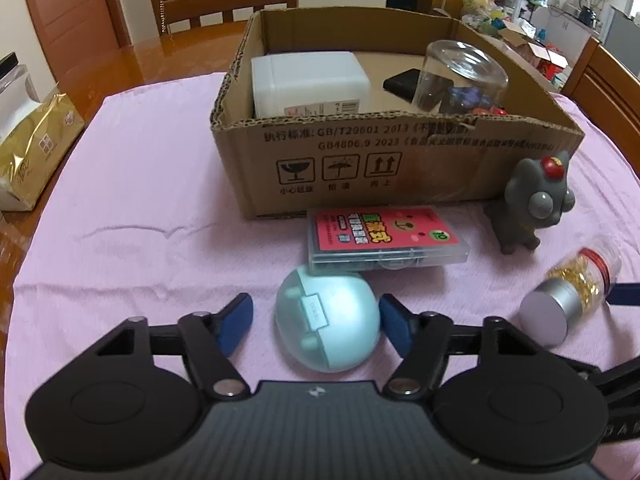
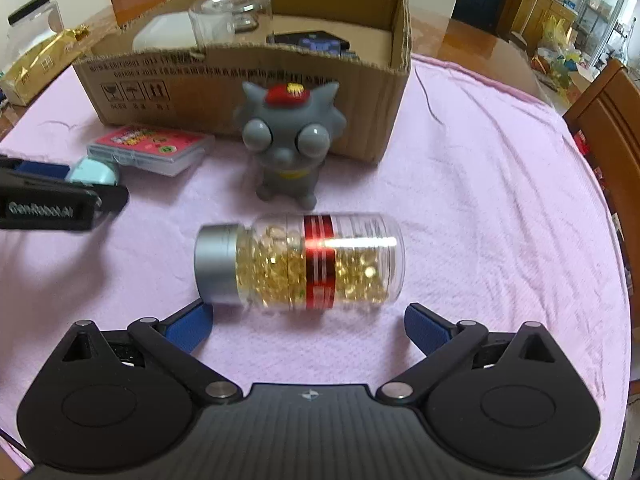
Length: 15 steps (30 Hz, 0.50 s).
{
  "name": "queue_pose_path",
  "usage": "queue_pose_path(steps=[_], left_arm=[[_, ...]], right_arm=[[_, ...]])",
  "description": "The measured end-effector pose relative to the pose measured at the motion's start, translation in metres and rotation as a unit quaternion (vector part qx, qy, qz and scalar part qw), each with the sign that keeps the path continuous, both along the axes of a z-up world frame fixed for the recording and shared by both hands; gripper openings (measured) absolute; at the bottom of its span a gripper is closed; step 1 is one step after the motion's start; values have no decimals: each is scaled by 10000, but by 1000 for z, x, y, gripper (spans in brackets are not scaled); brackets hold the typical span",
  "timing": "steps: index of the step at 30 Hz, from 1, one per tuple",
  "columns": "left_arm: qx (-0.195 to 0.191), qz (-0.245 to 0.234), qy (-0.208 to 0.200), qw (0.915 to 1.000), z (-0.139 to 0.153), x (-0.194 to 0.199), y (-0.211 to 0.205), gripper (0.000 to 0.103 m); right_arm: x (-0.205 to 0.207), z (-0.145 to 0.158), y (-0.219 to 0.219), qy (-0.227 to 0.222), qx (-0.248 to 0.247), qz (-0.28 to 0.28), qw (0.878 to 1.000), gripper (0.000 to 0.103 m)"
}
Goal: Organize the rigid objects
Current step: 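Grasp the light-blue round case with the left tool while the right tool grasps the capsule bottle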
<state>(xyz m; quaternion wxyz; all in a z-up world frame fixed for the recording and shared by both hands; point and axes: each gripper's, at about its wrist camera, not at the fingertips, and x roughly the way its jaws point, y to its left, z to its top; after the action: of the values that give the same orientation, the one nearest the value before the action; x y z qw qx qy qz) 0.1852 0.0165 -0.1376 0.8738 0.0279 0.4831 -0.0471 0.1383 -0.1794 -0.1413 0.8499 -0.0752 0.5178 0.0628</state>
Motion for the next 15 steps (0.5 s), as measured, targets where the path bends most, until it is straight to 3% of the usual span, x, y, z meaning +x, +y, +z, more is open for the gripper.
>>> queue_pose_path(steps=[9, 15], left_arm=[[123, -280, -84, 9995, 0, -6, 8, 68], [52, -452, -48, 9990, 2, -4, 1, 54]], right_arm=[[-2, -4, -9, 37, 152, 132, 9998, 103], [-1, -3, -11, -20, 174, 337, 9993, 103]])
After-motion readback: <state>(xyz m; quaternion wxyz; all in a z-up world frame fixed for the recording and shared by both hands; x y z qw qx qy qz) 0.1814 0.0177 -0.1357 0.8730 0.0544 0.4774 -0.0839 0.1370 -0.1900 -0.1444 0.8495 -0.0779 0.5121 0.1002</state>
